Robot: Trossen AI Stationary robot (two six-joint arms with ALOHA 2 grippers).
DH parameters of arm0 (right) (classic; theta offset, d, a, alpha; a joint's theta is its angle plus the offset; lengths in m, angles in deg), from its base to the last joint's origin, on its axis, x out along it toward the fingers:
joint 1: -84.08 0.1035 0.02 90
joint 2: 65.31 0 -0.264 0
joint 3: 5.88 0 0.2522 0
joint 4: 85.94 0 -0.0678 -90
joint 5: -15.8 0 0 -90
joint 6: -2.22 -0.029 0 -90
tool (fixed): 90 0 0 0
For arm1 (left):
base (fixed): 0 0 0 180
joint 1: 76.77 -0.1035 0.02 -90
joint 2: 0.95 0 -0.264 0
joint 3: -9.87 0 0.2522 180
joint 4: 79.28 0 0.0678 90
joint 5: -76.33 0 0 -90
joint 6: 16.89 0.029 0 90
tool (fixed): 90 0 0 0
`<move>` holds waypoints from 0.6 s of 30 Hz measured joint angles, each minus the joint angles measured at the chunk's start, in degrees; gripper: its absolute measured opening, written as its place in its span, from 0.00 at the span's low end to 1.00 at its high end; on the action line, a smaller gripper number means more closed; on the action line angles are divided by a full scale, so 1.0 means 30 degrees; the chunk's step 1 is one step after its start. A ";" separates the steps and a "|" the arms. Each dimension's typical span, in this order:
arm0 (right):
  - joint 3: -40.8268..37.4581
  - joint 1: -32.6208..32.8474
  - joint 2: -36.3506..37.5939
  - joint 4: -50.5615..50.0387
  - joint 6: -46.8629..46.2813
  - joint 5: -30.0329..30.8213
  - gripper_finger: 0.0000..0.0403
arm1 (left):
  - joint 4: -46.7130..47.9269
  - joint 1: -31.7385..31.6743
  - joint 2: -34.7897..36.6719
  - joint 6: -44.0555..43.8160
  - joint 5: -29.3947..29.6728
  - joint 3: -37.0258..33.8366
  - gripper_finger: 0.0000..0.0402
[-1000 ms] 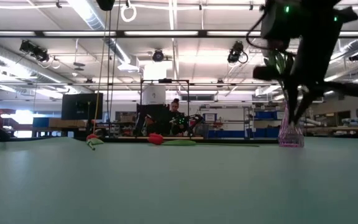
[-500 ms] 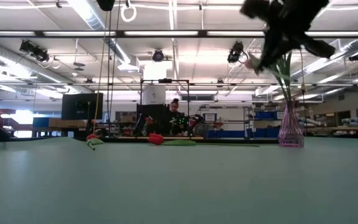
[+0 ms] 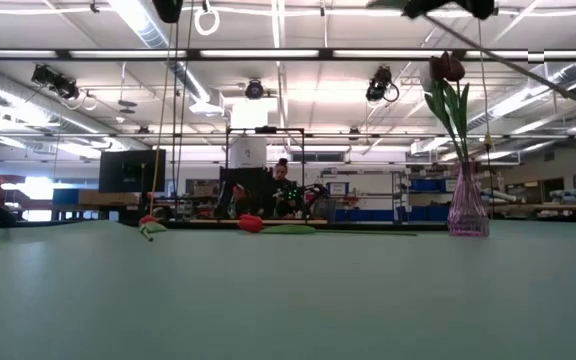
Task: Sort flowers into vase by color
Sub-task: Put the pink flower into the transparent vase
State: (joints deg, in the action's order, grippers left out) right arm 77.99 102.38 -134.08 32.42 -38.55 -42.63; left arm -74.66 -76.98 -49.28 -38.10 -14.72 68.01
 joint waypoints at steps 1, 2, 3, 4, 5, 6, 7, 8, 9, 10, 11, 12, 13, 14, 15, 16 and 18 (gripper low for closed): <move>0.0078 0.0222 0.0287 0.0014 0.0514 0.0233 0.02 | 0.0000 0.0000 -0.0016 0.0000 0.0216 0.0000 0.57; 0.0100 0.0517 0.0676 0.0028 0.0906 0.0464 0.02 | -0.0042 0.0000 -0.0162 0.0007 0.0672 0.0000 0.57; 0.0100 0.0824 0.1114 -0.0023 0.1168 0.0674 0.02 | -0.0141 0.0007 -0.0367 0.0000 0.1176 0.0028 0.57; 0.0100 0.1200 0.1581 -0.0070 0.1419 0.0957 0.02 | -0.0243 0.0001 -0.0565 -0.0008 0.1641 0.0036 0.57; 0.0100 0.1626 0.2058 -0.0073 0.1689 0.1265 0.02 | -0.0289 0.0000 -0.0837 -0.0032 0.1896 0.0031 0.57; 0.0100 0.2075 0.2550 -0.0068 0.2019 0.1581 0.02 | -0.0673 -0.0007 -0.1259 -0.0039 0.1985 0.0029 0.57; 0.0100 0.2563 0.3063 -0.0051 0.2391 0.1827 0.02 | -0.1363 0.0032 -0.1761 -0.0059 0.1985 0.0029 0.57; 0.0100 0.3020 0.3521 0.0001 0.2793 0.2025 0.02 | -0.2036 0.0133 -0.2309 -0.0059 0.1985 0.0029 0.57; 0.0100 0.3438 0.3989 0.0114 0.3111 0.2083 0.02 | -0.2670 0.0280 -0.2887 -0.0062 0.1978 0.0029 0.57; 0.0100 0.3819 0.4474 0.0214 0.3325 0.2051 0.02 | -0.3434 0.0421 -0.3505 -0.0057 0.1978 0.0029 0.57; 0.0100 0.4191 0.4903 0.0233 0.3500 0.1938 0.02 | -0.4440 0.0543 -0.4187 -0.0048 0.1968 0.0029 0.57; 0.0100 0.4567 0.5314 0.0239 0.3621 0.1704 0.02 | -0.5520 0.0627 -0.4874 -0.0037 0.1955 0.0029 0.57; 0.0097 0.4968 0.5688 0.0273 0.3665 0.1478 0.02 | -0.6593 0.0716 -0.5534 -0.0032 0.1956 0.0029 0.57; 0.0023 0.5379 0.6040 0.0442 0.3693 0.1261 0.02 | -0.7671 0.0752 -0.6177 -0.0029 0.1960 0.0022 0.57; -0.0145 0.5785 0.6391 0.0698 0.3748 0.0947 0.02 | -0.8917 0.0801 -0.6858 -0.0029 0.1966 0.0029 0.57; -0.0384 0.6207 0.6727 0.1024 0.3843 0.0627 0.02 | -0.9936 0.0801 -0.7484 -0.0029 0.1964 0.0029 0.57; -0.1018 0.7098 0.7327 0.1901 0.4197 0.0123 0.02 | -1.1576 0.0801 -0.8596 -0.0029 0.1967 0.0029 0.57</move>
State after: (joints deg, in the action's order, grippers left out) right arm 74.93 123.67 -112.10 38.13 -25.96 -42.26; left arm -109.39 -74.57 -75.07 -38.19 -8.82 68.10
